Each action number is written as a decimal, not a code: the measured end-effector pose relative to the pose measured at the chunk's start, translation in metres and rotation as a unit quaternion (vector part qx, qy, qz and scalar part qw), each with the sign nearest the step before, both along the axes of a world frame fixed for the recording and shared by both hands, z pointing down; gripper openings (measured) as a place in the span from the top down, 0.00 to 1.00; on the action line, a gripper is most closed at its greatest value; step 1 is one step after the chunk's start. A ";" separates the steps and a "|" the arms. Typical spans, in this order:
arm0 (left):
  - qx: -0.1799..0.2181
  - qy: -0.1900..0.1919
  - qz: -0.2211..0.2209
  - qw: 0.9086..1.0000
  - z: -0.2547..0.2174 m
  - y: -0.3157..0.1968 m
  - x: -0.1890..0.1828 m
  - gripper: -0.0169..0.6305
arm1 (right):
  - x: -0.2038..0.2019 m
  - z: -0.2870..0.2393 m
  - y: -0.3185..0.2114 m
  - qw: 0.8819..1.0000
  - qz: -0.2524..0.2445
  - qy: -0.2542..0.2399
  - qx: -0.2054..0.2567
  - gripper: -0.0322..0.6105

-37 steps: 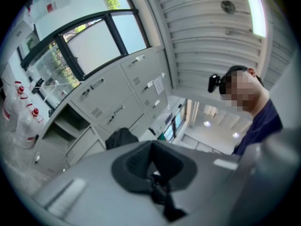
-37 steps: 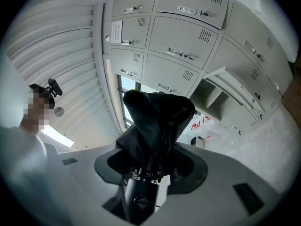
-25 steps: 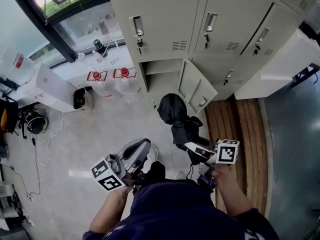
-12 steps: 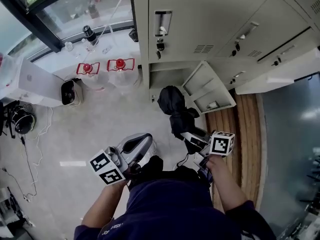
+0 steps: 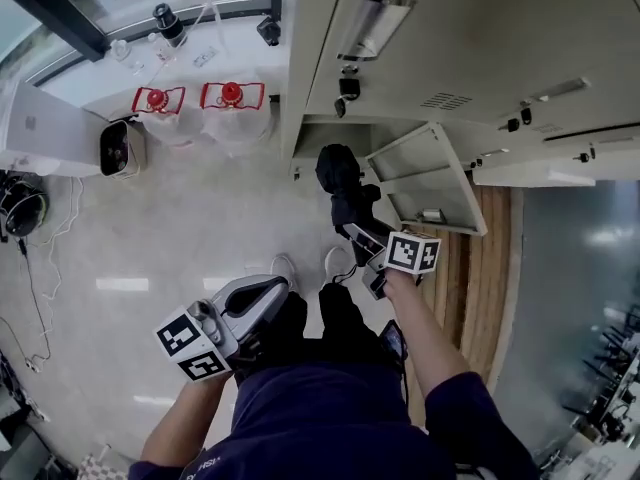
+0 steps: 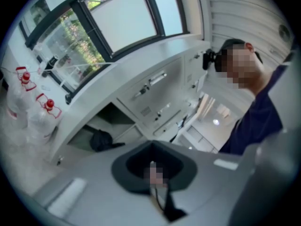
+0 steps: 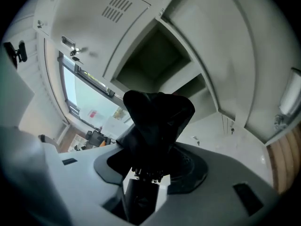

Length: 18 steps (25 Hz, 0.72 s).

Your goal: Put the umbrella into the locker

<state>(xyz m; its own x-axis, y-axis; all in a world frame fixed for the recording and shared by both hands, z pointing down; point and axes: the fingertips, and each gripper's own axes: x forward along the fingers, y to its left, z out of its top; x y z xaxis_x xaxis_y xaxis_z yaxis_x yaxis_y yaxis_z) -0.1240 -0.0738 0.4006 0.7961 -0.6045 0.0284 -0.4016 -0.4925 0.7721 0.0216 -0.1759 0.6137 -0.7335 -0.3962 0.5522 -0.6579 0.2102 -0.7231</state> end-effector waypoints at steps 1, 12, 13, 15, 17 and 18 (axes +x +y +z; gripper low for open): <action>-0.009 -0.003 -0.009 1.000 0.006 0.000 0.000 0.97 | 0.000 0.014 -0.008 1.000 -0.005 0.009 -0.001 0.64; -0.071 -0.017 -0.087 0.994 0.059 0.013 0.027 0.97 | -0.021 0.131 -0.112 0.984 -0.016 0.166 0.058 0.64; -0.077 -0.019 -0.092 0.993 0.063 0.016 0.030 0.97 | -0.024 0.139 -0.119 0.981 -0.017 0.181 0.068 0.64; -0.085 -0.027 -0.101 0.991 0.071 0.023 0.033 0.97 | -0.030 0.154 -0.136 0.973 -0.021 0.209 0.090 0.65; -0.091 -0.037 -0.109 0.989 0.079 0.030 0.034 0.97 | -0.035 0.165 -0.154 0.965 -0.022 0.234 0.113 0.65; -0.093 -0.041 -0.114 0.988 0.083 0.033 0.033 0.97 | -0.036 0.170 -0.163 0.961 -0.022 0.246 0.125 0.65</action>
<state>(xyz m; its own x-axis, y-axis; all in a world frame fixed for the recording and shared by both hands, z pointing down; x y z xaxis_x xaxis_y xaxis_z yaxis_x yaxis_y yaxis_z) -0.0909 -0.0406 0.4839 0.6296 -0.7463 0.2158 -0.5514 -0.2335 0.8009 -0.0141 -0.3389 0.7841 -0.4268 -0.5371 0.7276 -0.8940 0.3722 -0.2496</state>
